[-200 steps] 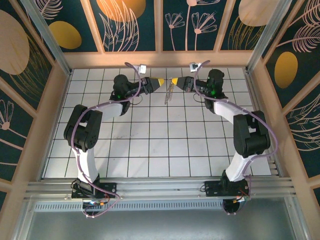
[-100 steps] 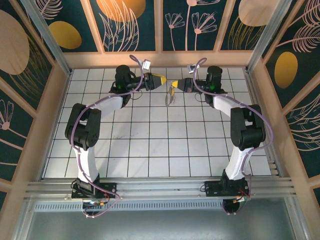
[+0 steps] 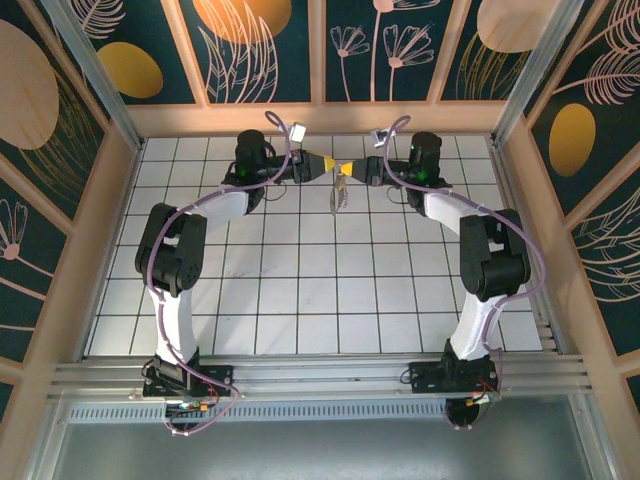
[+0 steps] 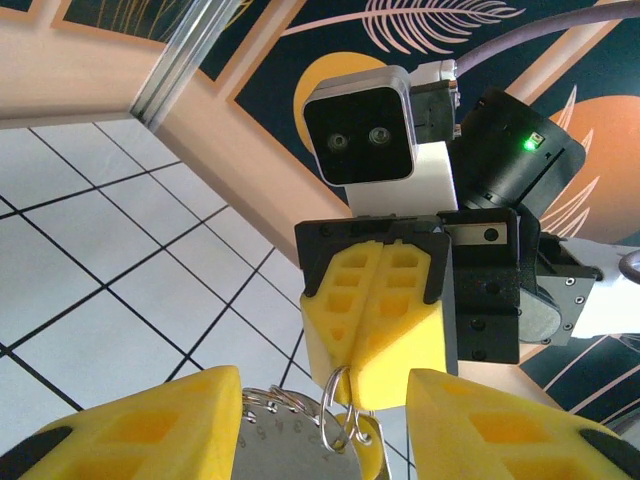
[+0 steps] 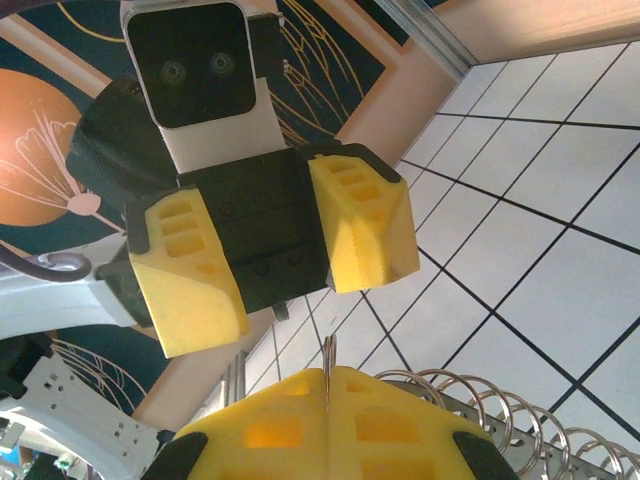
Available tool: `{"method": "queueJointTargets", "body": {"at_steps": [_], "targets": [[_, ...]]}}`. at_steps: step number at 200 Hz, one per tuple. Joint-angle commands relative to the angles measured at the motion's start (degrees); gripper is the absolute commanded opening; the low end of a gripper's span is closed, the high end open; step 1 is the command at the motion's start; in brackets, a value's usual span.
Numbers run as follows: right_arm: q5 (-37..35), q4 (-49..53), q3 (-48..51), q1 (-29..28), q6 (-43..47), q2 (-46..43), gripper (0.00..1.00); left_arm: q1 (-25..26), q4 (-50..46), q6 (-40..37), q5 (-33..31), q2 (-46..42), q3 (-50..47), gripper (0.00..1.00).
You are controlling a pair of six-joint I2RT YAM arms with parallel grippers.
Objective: Put the keys on the keyring
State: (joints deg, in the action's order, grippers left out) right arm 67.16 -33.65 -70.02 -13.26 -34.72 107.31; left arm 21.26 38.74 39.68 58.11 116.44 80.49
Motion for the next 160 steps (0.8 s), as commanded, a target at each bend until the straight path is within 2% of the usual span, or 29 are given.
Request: {"method": "queueJointTargets", "body": {"at_steps": [1, 81, 160], "targets": [[0.92, -3.7, -1.73, -0.6, -0.96, -0.6, 0.0, -0.48, 2.22, 1.22, 1.47, 1.01, 1.17, 0.47], [0.52, -4.12, -1.96, -1.01, -1.12, -0.61, 0.0, -0.5, 5.07, 3.1, 1.91, 1.74, 0.02, 0.45], [0.18, -4.94, -2.34, -1.2, -1.81, 0.01, 0.0, -0.42, 8.81, 6.0, 3.48, 2.44, -0.49, 0.34]]}}
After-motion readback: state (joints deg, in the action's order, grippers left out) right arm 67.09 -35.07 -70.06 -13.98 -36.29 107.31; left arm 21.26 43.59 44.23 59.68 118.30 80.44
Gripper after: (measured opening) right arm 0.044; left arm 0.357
